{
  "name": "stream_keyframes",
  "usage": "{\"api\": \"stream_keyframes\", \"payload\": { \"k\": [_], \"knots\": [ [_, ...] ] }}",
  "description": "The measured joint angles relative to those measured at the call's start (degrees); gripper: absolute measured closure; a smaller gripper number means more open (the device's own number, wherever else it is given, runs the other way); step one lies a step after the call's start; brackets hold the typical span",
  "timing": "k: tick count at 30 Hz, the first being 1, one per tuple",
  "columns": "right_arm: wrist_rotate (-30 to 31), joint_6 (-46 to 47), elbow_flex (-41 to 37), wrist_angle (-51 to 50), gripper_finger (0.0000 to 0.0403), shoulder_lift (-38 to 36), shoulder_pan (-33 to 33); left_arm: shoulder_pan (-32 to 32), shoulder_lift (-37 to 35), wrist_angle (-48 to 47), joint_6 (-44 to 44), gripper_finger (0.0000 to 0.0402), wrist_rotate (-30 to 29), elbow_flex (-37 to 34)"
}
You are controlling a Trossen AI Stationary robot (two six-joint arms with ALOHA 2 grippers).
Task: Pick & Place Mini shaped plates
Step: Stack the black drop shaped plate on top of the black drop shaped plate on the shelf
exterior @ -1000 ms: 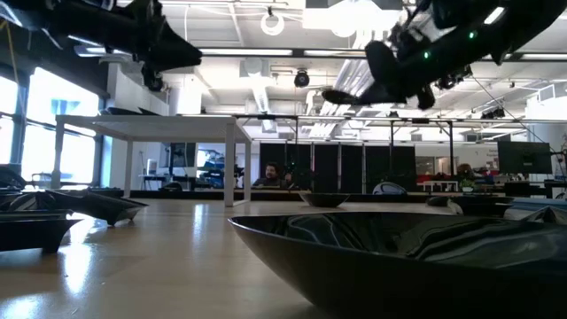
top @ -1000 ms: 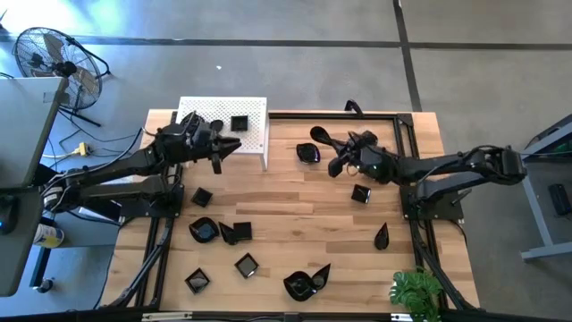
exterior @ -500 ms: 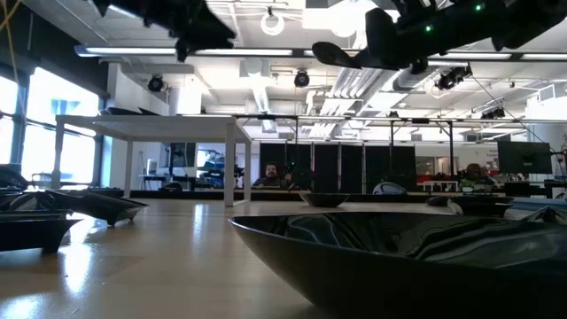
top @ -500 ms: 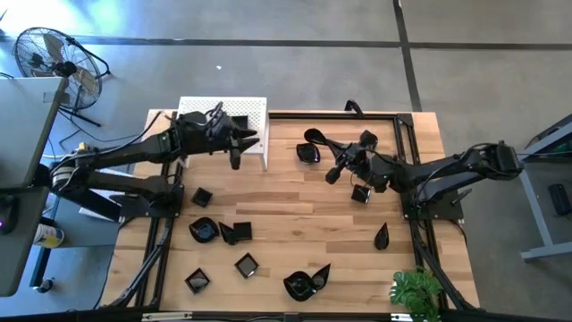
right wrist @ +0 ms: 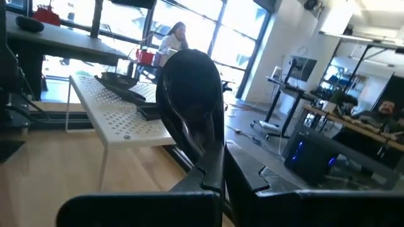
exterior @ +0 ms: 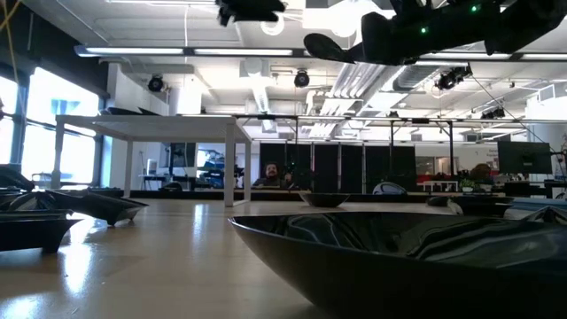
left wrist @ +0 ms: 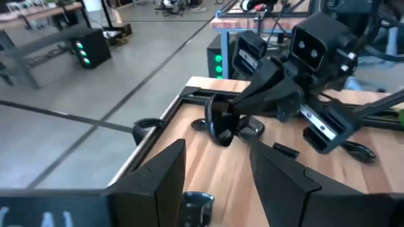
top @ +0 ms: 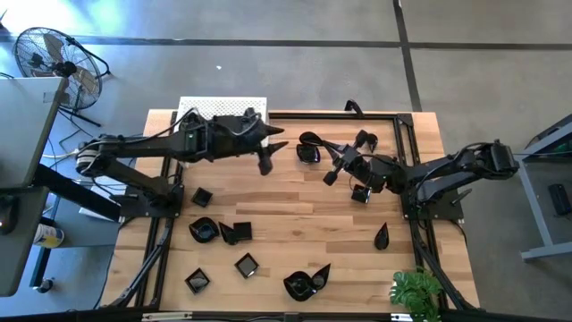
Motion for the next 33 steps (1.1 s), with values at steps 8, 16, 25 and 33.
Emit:
{"api": "stream_keyframes", "payload": {
  "k": [8,16,25,33],
  "knots": [
    [-0.1,-8.6,0.0,5.3,0.0402,0.0,3.0,-0.6,5.3,-3.8,-1.6,0.0228,-1.7,5.5],
    [-0.1,-10.9,0.0,7.4,0.0402,0.0,3.9,-0.9,6.7,-2.9,-4.5,0.0255,-1.5,6.9],
    [0.0,-10.5,0.0,7.5,0.0402,0.0,3.8,-2.9,6.7,-2.7,-4.8,0.03,-0.6,7.0],
    [-2.3,-10.3,0.0,8.6,0.0402,0.0,3.8,-2.8,8.2,-0.8,-6.0,0.03,-2.6,6.9]
  ]
}}
